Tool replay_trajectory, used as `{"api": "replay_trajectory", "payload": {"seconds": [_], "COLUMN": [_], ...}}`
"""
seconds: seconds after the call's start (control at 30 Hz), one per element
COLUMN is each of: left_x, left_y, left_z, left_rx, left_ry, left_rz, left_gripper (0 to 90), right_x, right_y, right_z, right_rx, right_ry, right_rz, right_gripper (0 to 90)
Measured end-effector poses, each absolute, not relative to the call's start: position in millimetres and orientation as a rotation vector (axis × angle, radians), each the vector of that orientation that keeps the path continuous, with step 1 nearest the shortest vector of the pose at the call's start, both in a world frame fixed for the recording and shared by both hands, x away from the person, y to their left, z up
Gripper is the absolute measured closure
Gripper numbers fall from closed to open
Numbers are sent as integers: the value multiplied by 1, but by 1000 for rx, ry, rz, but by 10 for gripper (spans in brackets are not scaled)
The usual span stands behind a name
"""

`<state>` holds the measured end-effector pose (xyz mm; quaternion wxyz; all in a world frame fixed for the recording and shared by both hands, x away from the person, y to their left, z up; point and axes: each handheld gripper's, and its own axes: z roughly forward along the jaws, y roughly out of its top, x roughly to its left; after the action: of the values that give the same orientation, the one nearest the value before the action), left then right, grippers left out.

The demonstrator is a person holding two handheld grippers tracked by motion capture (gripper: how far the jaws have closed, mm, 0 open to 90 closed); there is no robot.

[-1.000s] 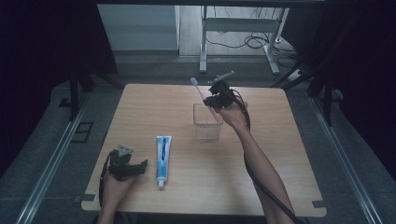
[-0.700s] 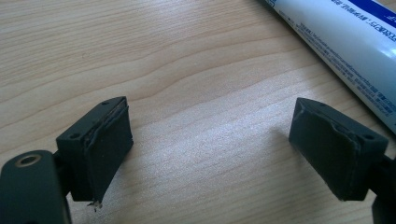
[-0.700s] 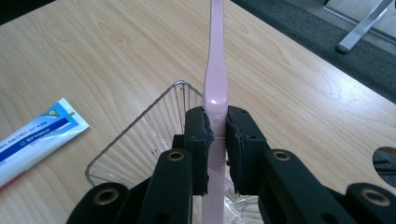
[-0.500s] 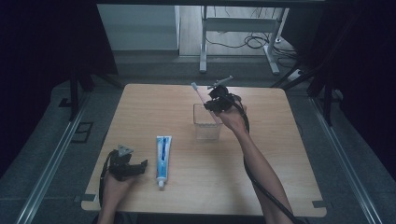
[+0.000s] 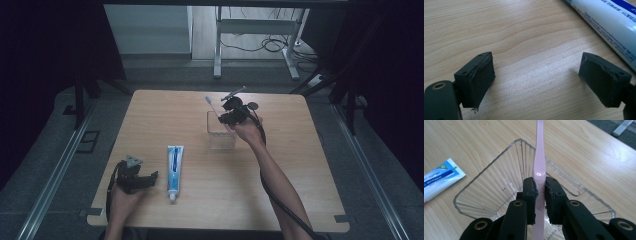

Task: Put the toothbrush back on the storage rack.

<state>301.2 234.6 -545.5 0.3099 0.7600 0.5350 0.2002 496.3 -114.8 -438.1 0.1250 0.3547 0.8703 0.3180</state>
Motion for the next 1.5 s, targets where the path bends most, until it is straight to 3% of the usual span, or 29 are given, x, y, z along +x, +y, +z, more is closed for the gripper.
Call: {"api": "replay_trajectory", "payload": {"seconds": [0.93,1.23,1.5], "left_x": [301,301,301], "left_y": [235,235,235], "left_z": [-545,-545,-546], "left_rx": [2008,2009,2008], "left_ry": [1412,1412,1413], "left_rz": [526,526,529], "left_gripper": [130,130,130], "right_x": [500,497,489], "right_y": [-108,-109,-113], "right_z": [-454,-450,-436], "right_rx": [1074,1071,1029], "right_ry": [2669,2665,2633], "right_rz": [727,781,822], "right_gripper": [770,709,585]}}
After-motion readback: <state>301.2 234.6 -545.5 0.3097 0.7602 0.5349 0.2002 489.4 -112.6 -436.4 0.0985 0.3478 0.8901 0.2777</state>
